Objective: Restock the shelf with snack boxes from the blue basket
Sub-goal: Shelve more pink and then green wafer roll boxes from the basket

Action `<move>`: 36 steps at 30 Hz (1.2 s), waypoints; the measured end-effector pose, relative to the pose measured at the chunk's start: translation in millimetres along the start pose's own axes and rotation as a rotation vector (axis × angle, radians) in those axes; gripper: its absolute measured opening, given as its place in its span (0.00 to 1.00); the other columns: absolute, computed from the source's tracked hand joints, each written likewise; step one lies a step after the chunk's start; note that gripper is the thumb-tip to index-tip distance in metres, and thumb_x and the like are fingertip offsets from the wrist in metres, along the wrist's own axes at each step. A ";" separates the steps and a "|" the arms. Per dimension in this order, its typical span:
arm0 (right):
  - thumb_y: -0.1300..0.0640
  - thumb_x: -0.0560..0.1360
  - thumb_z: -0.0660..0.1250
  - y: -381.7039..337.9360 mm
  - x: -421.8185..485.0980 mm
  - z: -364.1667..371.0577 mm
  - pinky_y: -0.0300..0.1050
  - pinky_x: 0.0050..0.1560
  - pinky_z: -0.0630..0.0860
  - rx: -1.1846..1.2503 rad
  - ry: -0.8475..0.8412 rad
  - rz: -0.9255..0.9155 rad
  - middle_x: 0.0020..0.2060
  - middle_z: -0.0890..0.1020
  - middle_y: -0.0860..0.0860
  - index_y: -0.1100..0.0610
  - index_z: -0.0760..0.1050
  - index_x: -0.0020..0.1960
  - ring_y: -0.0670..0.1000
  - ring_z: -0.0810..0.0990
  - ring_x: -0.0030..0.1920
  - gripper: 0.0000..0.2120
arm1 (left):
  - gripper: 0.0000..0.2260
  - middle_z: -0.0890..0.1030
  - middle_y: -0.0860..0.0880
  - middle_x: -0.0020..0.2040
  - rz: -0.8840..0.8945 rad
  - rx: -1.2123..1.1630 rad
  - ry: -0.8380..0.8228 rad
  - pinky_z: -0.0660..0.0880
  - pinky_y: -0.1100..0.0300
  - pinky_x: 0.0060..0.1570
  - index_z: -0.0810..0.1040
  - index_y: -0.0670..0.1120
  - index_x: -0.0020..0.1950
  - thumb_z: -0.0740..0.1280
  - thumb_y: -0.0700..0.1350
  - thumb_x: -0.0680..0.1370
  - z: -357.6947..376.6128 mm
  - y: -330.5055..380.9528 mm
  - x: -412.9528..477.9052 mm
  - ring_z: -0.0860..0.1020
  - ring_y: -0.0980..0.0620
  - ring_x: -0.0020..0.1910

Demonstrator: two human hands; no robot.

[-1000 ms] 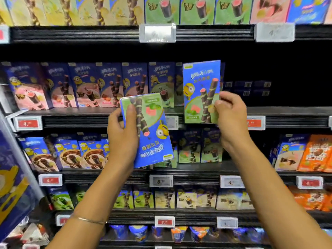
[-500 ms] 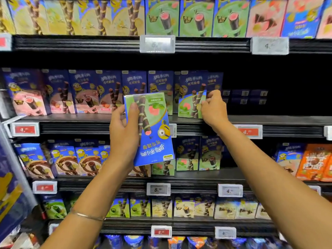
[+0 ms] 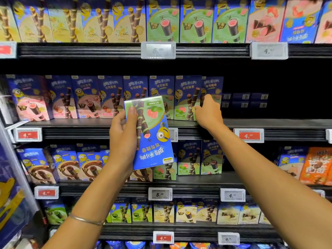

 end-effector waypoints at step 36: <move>0.59 0.79 0.71 27.6 -75.2 -93.7 0.28 0.33 0.74 0.690 -0.018 -0.024 0.44 0.84 0.45 0.58 0.79 0.58 0.34 0.83 0.40 0.09 | 0.07 0.84 0.52 0.52 0.108 -0.018 0.015 0.81 0.60 0.39 0.72 0.48 0.64 0.64 0.42 0.86 49.2 -3.0 9.7 0.85 0.59 0.41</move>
Point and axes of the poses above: each hand's wrist, its own x-axis towards the middle knuckle, its own z-axis out of the palm, y = z × x, the point moved 5 cm from there along x, towards the middle knuckle
